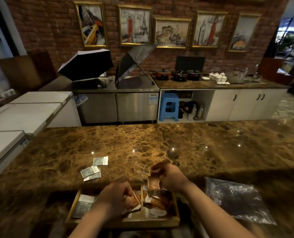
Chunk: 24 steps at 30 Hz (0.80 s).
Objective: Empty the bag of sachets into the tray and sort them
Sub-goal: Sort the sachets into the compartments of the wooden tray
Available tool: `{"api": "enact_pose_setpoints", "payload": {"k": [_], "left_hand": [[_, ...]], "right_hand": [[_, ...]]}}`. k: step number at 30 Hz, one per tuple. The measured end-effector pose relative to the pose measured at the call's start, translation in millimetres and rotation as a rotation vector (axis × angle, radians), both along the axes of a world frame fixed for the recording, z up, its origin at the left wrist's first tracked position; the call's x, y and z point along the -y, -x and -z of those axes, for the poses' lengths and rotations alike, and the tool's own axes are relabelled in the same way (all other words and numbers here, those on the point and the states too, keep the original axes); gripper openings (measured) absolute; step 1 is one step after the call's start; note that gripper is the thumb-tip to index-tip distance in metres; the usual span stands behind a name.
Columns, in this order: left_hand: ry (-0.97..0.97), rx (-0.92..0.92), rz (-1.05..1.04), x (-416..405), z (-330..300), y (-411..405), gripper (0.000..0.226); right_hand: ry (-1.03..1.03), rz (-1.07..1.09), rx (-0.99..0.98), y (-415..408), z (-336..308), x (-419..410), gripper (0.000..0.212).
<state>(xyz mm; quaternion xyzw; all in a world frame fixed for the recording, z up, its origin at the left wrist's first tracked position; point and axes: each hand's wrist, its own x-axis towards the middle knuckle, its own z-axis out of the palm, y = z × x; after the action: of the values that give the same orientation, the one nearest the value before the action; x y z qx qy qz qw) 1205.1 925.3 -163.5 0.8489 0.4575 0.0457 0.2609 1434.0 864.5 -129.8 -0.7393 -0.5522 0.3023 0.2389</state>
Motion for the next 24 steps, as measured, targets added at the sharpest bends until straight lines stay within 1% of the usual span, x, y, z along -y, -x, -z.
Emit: {"api": "enact_pose_setpoints", "payload": {"k": [2, 4, 7, 9, 10, 11, 13, 14, 16, 19, 21, 24], "left_hand": [[-0.044, -0.032, 0.052, 6.3, -7.0, -2.8, 0.015], [-0.073, -0.017, 0.049, 9.4, -13.6, -2.2, 0.012], [-0.138, 0.082, -0.019, 7.7, -19.8, 4.7, 0.009], [-0.169, 0.132, -0.090, 3.2, -23.5, 13.2, 0.015], [-0.191, 0.146, -0.108, 0.7, -24.4, 17.9, 0.018], [-0.203, 0.159, -0.120, -1.5, -26.1, 22.7, 0.018], [-0.186, 0.209, -0.160, -6.6, -28.2, 33.1, 0.014], [-0.169, 0.233, -0.192, -9.5, -28.7, 40.6, 0.012], [-0.137, 0.282, -0.260, -17.1, -30.6, 55.0, 0.012], [-0.080, 0.351, -0.336, -32.9, -30.8, 78.0, 0.013], [-0.094, 0.303, -0.380, -43.1, -29.3, 89.1, 0.015], [-0.142, 0.192, -0.363, -57.7, -18.1, 100.1, 0.020]], "right_hand": [[-0.018, -0.015, 0.015, 2.1, -5.7, 6.3, 0.036], [-0.029, -0.069, 0.027, 10.4, -12.8, 10.4, 0.033], [-0.051, -0.105, 0.016, 28.8, -16.4, 13.8, 0.030], [-0.022, -0.109, -0.025, 43.9, -18.2, 16.9, 0.028], [0.010, -0.128, -0.016, 50.6, -16.9, 18.9, 0.031], [0.033, -0.150, 0.012, 56.5, -14.2, 18.9, 0.035], [0.077, -0.187, 0.164, 66.0, -12.4, 19.9, 0.041], [0.079, -0.184, 0.252, 70.1, -13.8, 19.5, 0.041], [0.003, -0.176, 0.357, 73.3, -16.1, 16.5, 0.035], [-0.130, -0.174, 0.369, 79.1, -22.6, 7.7, 0.030], [-0.145, -0.182, 0.362, 82.3, -23.7, 0.1, 0.029], [-0.113, -0.162, 0.373, 86.7, -21.5, -8.0, 0.030]]}}
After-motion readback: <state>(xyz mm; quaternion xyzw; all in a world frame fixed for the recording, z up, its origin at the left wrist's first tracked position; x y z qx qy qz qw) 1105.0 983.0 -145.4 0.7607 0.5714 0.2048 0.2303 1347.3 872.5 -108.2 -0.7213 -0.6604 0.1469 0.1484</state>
